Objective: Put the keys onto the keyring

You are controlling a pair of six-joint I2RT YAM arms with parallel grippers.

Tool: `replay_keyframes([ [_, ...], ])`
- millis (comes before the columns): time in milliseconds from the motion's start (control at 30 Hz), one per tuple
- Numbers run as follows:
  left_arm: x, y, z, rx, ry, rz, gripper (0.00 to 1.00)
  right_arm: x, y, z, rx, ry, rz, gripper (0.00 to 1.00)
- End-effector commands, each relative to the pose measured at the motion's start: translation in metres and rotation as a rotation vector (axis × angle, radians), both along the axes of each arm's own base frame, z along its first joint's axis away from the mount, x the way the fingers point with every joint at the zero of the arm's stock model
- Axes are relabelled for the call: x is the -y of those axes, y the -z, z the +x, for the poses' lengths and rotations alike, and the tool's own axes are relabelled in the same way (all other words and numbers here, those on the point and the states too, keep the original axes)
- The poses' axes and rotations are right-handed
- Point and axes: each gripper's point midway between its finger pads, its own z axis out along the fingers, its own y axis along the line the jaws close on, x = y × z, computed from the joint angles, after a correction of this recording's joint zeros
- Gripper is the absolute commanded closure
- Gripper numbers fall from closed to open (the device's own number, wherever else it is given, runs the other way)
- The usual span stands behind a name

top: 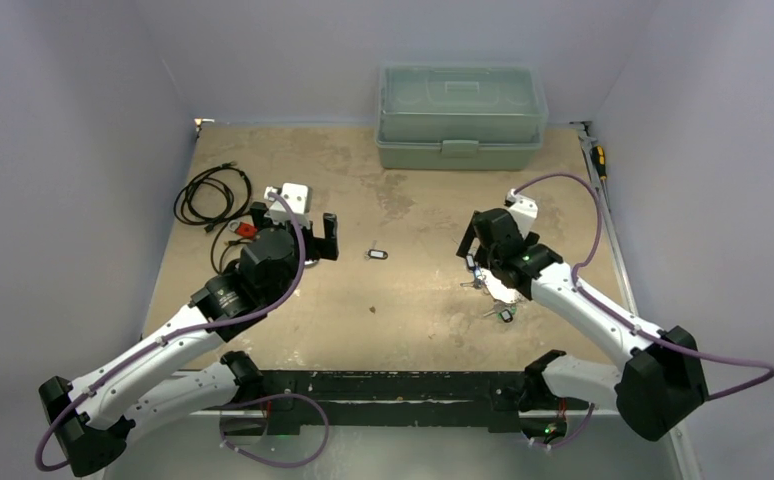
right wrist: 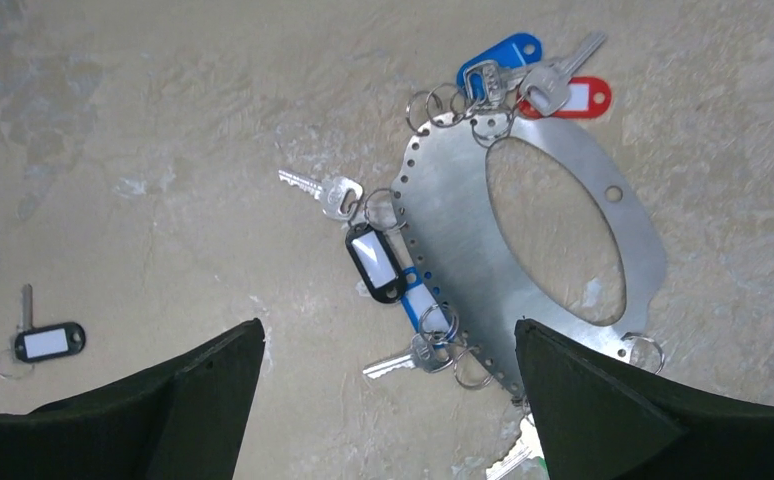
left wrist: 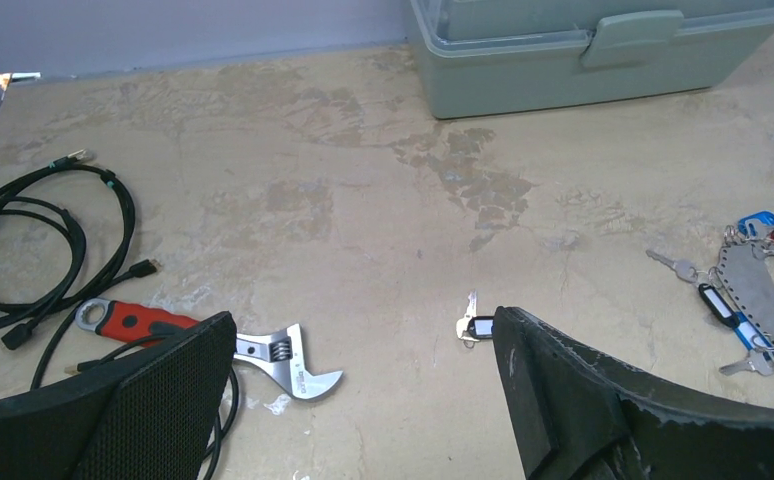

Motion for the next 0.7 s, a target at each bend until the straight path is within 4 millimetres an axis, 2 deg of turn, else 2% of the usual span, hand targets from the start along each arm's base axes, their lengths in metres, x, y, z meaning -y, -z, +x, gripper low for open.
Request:
replay_keyframes([
  [0, 0.001, -0.009, 0.002, 0.027, 0.004, -0.017, 0.01, -0.006, 0.018, -0.009, -0.082, -0.019, 0.018, 0.01],
  [200, 0.002, -0.008, 0.002, 0.026, 0.010, -0.019, 0.01, -0.014, 0.045, -0.021, -0.175, -0.046, 0.039, 0.01],
  [333, 0.004, -0.007, 0.002, 0.022, 0.015, -0.017, 0.01, -0.020, 0.058, -0.029, -0.218, -0.076, 0.069, 0.07],
  [667, 0.008, -0.006, 0.003, 0.017, 0.030, -0.019, 0.01, -0.025, 0.079, -0.038, -0.282, -0.108, 0.076, 0.34],
])
